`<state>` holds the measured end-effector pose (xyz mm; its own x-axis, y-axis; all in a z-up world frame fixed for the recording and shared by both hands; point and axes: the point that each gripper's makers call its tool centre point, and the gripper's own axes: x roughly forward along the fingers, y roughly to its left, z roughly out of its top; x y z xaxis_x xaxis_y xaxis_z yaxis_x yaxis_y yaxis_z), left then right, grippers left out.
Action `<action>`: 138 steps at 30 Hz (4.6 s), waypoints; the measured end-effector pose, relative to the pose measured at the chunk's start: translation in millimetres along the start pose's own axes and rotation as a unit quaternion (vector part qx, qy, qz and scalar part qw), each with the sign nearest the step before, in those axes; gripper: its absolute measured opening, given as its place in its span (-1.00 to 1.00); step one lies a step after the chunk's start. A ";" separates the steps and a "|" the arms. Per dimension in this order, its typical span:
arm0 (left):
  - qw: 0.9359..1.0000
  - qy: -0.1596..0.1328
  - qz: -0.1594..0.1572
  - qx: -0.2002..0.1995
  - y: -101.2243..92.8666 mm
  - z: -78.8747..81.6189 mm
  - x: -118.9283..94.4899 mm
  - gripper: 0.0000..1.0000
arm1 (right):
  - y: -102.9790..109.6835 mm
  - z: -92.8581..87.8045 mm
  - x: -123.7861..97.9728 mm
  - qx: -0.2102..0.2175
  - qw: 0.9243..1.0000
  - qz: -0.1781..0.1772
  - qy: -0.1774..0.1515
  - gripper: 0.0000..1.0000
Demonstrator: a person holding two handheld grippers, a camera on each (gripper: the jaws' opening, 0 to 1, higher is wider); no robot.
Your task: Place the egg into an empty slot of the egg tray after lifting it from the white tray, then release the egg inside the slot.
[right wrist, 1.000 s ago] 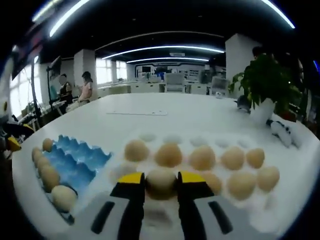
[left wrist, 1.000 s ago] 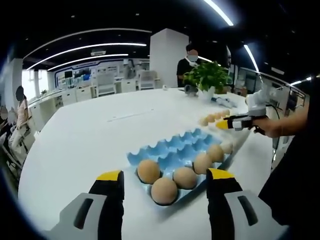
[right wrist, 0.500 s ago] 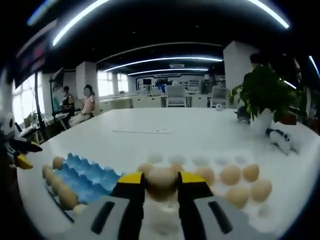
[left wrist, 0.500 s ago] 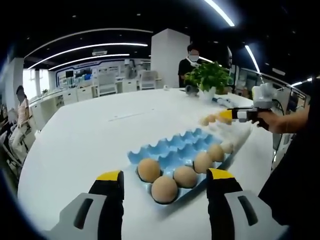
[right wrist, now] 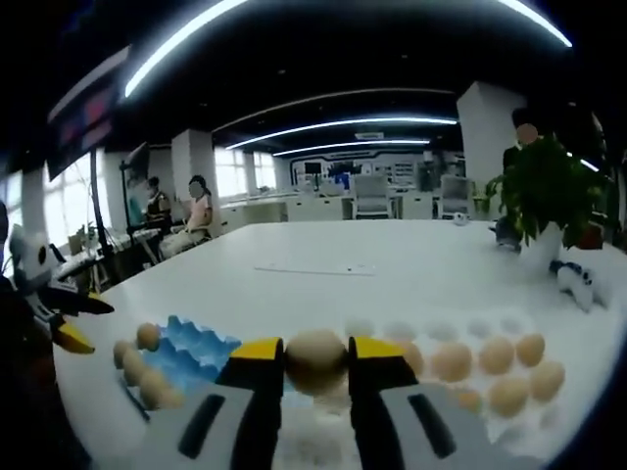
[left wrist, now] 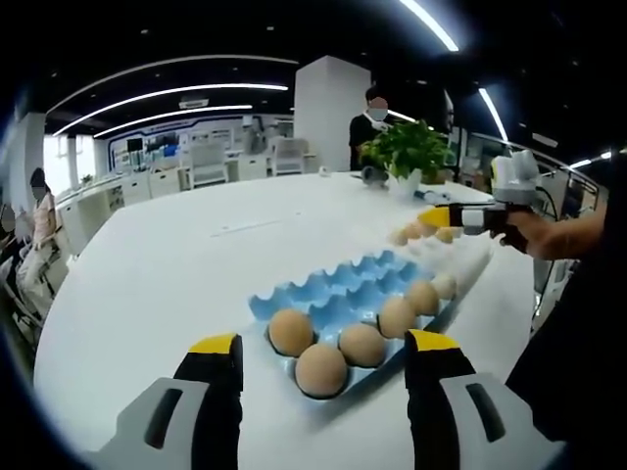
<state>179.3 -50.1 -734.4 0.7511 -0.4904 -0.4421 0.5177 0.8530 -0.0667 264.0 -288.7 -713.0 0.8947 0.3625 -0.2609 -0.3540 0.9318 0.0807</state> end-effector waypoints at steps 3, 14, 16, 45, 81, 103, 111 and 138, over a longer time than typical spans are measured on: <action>1.000 -0.001 0.001 0.000 1.1 0.0 -0.7 0.35 | 11.5 0.7 3.6 -0.006 1.000 0.018 0.002 -0.50; 1.000 -0.003 0.002 -0.002 2.3 1.1 -2.4 0.36 | 50.0 -1.1 14.3 -0.020 0.997 0.074 0.010 -0.50; 1.000 -0.003 0.002 -0.001 2.2 1.2 -2.6 0.35 | 56.5 -1.5 16.1 -0.020 0.996 0.083 0.011 -0.50; 1.000 -0.003 0.004 -0.002 2.8 0.2 -4.3 0.35 | 169.3 -21.0 51.1 -0.047 0.973 0.224 0.036 -0.50; 1.000 -0.001 0.007 -0.004 2.9 -1.0 -5.0 0.35 | 191.5 -58.4 71.5 -0.051 0.960 0.252 0.110 -0.49; 1.000 -0.005 0.003 -0.001 0.7 1.4 -3.2 0.34 | 139.6 -31.1 58.5 -0.009 0.979 0.196 0.052 -0.52; 1.000 -0.007 0.004 -0.002 1.5 2.4 -3.1 0.34 | 101.9 -39.2 41.5 -0.018 0.986 0.156 0.064 -0.52; 1.000 -0.009 0.001 0.002 -0.2 5.8 0.0 0.35 | -109.7 -39.7 -24.4 -0.027 0.989 -0.135 0.051 -0.52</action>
<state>181.6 -51.2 -729.2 0.7593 -0.4912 -0.4268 0.5173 0.8536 -0.0622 270.2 -400.6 -753.7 0.9277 0.0933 -0.3616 -0.1214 0.9910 -0.0558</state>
